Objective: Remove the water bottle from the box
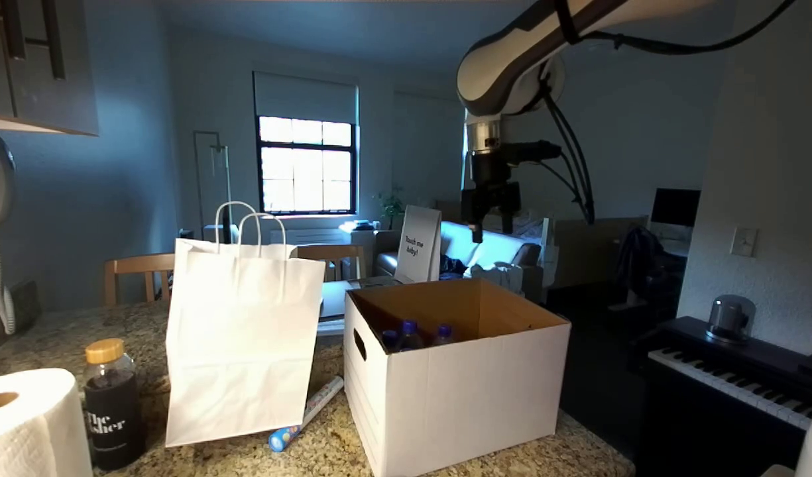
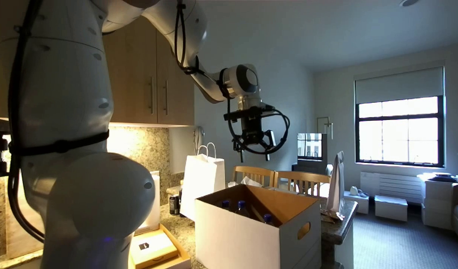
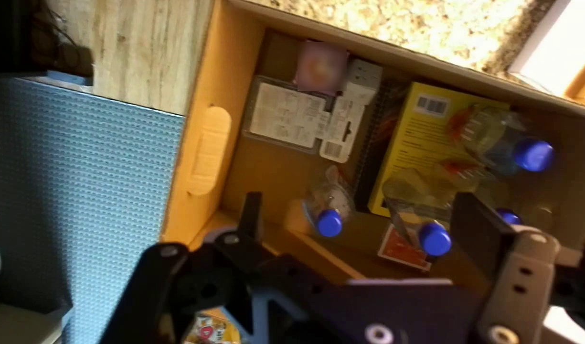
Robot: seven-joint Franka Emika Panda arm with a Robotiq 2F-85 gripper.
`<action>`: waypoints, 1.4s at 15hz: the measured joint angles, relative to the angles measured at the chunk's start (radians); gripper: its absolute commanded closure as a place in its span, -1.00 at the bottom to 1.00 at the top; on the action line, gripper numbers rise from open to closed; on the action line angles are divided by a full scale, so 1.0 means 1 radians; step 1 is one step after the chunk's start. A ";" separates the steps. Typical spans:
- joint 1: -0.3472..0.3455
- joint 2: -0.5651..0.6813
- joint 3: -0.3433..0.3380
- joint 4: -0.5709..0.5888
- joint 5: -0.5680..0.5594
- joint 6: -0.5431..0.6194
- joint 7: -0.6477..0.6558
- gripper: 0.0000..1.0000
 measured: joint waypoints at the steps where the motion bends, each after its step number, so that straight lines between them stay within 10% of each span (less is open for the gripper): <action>1: 0.012 0.015 0.009 -0.001 0.043 0.029 0.012 -1.00; 7: 0.066 0.049 0.071 -0.049 0.172 0.312 0.193 -1.00; 21: 0.063 0.179 0.058 0.011 0.197 0.364 0.279 -1.00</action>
